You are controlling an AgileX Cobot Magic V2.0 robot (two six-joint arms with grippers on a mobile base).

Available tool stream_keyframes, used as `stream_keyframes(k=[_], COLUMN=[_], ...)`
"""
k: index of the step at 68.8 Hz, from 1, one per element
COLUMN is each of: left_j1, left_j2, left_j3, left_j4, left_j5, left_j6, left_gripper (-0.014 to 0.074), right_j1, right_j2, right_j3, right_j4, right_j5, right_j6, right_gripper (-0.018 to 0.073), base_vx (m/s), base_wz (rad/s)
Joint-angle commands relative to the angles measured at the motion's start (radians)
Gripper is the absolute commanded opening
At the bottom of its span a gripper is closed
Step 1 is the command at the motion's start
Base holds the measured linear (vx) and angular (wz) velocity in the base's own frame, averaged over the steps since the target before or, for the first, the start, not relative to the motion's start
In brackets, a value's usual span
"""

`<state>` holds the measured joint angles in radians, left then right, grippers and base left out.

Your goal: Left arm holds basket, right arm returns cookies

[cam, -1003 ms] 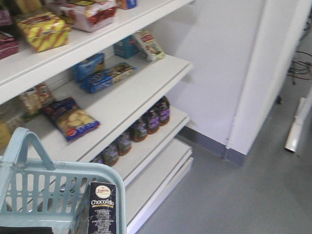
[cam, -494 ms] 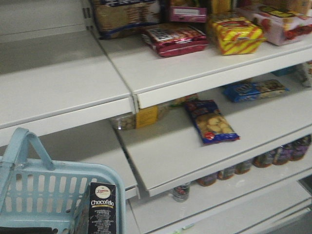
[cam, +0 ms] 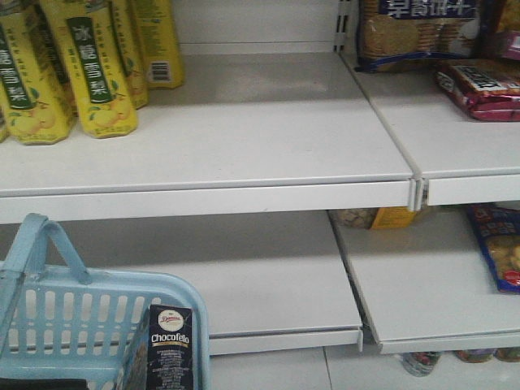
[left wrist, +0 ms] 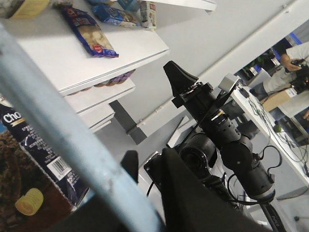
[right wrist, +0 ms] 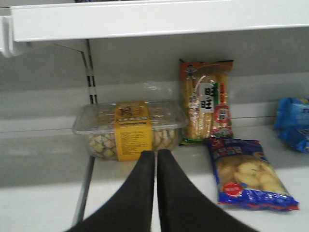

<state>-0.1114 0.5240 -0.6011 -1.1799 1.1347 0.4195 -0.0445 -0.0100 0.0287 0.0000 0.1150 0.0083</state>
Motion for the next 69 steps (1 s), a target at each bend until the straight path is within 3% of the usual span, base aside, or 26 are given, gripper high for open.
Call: stream_keyframes(k=[1, 69], left_j1=[-0.006, -0.006], left_j2=[0.005, 0.005], left_j3=[-0.028, -0.028], left_j4=[-0.101, -0.101], left_j5=[-0.037, -0.037], left_j6=[0.012, 0.012], left_gripper=[-0.0006, -0.0006], right_j1=[-0.006, -0.006], right_j2=[-0.011, -0.011], right_j3=[0.003, 0.003], right_j4=[0.000, 0.000], right_j5=[-0.073, -0.073], right_j6=[-0.008, -0.008], right_gripper=[-0.0003, -0.0003], base_vx=[0.00, -0.04], base_wz=[0.46, 0.11])
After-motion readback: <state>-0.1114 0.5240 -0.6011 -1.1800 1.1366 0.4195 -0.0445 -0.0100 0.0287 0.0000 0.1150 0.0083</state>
